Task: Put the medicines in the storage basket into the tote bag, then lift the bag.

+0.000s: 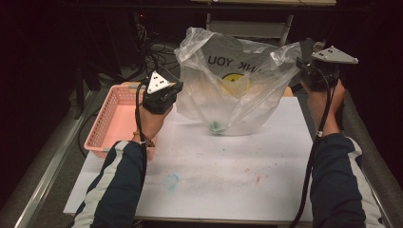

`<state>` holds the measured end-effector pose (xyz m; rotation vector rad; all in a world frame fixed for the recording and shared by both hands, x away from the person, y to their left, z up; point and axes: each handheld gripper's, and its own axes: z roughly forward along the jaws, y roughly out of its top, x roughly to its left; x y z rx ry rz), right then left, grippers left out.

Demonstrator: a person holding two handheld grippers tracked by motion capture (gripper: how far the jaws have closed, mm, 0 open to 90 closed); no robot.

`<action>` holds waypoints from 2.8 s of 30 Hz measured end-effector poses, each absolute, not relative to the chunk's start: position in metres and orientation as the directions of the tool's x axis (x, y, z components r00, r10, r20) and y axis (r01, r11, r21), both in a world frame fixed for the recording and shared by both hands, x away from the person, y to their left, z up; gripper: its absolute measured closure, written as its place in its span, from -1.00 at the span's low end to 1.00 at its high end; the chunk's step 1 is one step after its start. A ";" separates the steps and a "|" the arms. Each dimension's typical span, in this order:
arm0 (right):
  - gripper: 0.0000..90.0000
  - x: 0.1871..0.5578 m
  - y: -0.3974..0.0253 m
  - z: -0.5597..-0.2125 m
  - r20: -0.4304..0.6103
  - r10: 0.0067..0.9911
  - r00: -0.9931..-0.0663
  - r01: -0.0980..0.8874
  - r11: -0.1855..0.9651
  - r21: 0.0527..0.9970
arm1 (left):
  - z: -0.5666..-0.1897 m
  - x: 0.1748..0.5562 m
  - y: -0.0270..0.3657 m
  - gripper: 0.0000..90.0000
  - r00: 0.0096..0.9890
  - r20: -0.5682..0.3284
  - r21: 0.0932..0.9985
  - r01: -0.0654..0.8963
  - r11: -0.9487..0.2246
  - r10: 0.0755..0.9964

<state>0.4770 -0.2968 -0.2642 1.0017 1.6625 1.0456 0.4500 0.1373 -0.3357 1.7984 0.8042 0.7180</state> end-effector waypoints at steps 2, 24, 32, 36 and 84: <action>1.00 0.478 -0.293 -0.267 -0.267 0.924 -0.274 0.173 0.321 0.931 | -0.342 0.450 0.133 0.93 0.611 0.106 0.928 0.223 -0.299 0.784; 0.16 0.458 -0.273 -0.268 -0.242 0.900 -0.363 0.101 0.296 0.950 | -0.351 0.450 0.132 0.51 0.593 0.155 0.905 0.235 -0.354 0.790; 0.11 0.444 -0.267 -0.273 -0.257 0.879 -0.401 0.074 0.311 0.948 | -0.355 0.439 0.137 0.14 0.622 0.209 0.893 0.194 -0.407 0.754; 0.07 0.438 -0.265 -0.284 -0.247 0.869 -0.429 0.079 0.308 0.948 | -0.359 0.428 0.139 -0.11 0.618 0.250 0.885 0.167 -0.435 0.745; -0.60 0.304 -0.259 -0.435 -0.206 0.731 -0.651 0.135 0.378 0.916 | -0.447 0.299 0.210 -0.61 0.664 0.338 0.830 0.124 -0.544 0.667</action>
